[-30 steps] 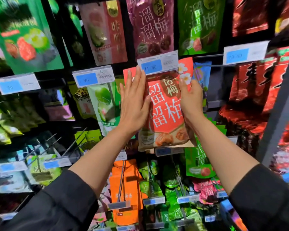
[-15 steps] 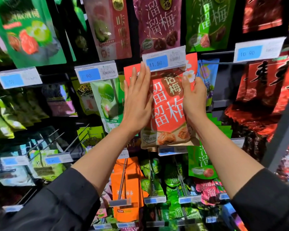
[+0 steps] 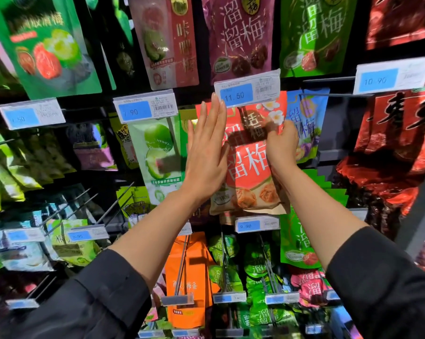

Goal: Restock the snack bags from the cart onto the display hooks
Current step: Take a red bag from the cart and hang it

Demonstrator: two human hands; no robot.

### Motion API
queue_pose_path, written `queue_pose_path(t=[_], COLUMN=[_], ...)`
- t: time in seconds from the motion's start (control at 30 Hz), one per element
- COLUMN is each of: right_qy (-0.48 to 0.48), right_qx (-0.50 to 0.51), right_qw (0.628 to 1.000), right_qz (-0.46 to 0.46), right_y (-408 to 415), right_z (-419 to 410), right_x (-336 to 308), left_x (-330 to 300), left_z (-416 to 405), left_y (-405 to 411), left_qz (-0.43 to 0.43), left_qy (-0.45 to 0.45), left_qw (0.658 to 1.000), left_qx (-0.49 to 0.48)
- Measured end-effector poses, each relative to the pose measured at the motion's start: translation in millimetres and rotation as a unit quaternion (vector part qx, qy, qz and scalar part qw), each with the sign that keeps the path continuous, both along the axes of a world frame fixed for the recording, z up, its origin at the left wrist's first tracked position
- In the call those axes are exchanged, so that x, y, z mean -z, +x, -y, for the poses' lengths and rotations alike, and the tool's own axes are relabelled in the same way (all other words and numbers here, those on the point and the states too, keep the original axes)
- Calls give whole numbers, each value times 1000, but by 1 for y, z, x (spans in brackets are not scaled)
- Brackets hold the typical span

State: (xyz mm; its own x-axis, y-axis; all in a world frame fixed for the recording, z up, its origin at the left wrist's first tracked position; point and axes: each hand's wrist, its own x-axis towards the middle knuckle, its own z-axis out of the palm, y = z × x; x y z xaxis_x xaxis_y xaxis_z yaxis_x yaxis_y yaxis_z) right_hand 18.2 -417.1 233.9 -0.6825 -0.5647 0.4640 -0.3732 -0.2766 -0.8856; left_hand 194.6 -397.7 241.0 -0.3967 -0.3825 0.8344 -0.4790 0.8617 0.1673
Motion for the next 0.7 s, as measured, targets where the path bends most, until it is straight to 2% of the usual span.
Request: queue_pose_path(t=[0.13, 0.27, 0.47, 0.6, 0.7], right_qy=[67, 69, 30, 72, 106], right_qx=[4, -5, 70, 172, 263], right_qw=[997, 996, 996, 981, 956], right_qz=[-36, -50, 37, 52, 79], right_y=[-10, -16, -31, -63, -69], right_z=[14, 12, -36, -117, -195], right_x=[4, 6, 33, 81, 103], left_x=[3, 8, 49, 96, 128], left_z=[1, 2, -9, -39, -79], left_y=[-4, -7, -29, -74, -110], left_qz=[-8, -26, -81, -32, 3], left_qy=[1, 0, 66, 156, 229], left_qw=[1000, 999, 989, 964, 918], left_qx=[4, 20, 105, 212, 324])
